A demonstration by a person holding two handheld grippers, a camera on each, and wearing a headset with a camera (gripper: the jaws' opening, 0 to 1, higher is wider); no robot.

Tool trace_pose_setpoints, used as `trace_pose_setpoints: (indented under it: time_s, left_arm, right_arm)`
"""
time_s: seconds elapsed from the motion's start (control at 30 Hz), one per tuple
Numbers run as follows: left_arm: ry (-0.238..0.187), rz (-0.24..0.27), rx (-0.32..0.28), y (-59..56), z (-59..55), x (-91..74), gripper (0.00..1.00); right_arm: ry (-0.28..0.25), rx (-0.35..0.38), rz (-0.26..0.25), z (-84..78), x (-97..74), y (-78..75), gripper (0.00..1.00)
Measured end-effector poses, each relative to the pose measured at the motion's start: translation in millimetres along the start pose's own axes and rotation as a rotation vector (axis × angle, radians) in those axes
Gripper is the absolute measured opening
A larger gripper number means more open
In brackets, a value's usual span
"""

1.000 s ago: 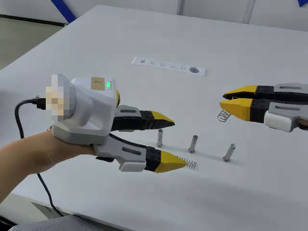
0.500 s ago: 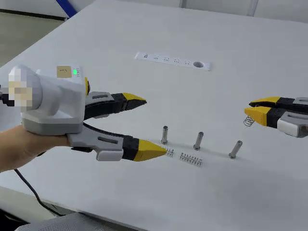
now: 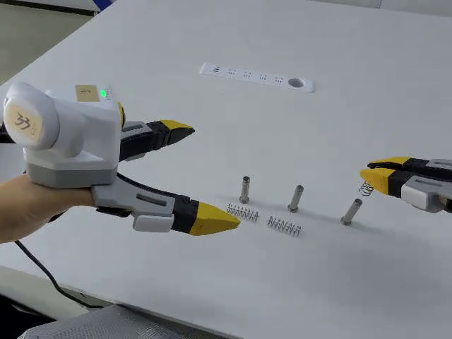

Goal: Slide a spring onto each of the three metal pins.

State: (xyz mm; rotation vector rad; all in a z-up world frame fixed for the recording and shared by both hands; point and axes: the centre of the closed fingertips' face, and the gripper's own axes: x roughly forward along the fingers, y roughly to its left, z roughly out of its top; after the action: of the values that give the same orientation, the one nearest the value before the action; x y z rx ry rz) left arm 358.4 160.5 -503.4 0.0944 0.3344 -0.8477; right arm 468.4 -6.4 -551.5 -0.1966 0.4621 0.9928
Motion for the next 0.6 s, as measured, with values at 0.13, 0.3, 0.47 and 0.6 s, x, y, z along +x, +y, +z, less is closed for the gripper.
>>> trace_pose_setpoints:
  time_s: [0.13, 0.3, 0.47, 0.6]
  left_arm:
    - [-0.005, 0.001, -0.005, 0.8, -0.5, 0.3, 0.98]
    - [-0.008, 0.018, 0.009, 2.1, -1.7, 0.3, 1.0]
    - [-0.005, 0.022, -0.003, 1.5, -5.0, -0.5, 1.0]
    - [0.004, 0.028, -0.014, 2.7, -9.4, -1.5, 1.0]
  right_arm:
    - [0.02, -0.013, -0.001, -6.1, 2.0, 1.3, 0.11]
    - [0.01, 0.004, -0.009, -8.4, 5.6, -0.9, 0.11]
    - [0.034, -0.007, -0.007, -16.6, 8.8, 1.4, 0.11]
    - [0.035, -0.002, -0.008, -20.6, 11.4, 3.6, 0.11]
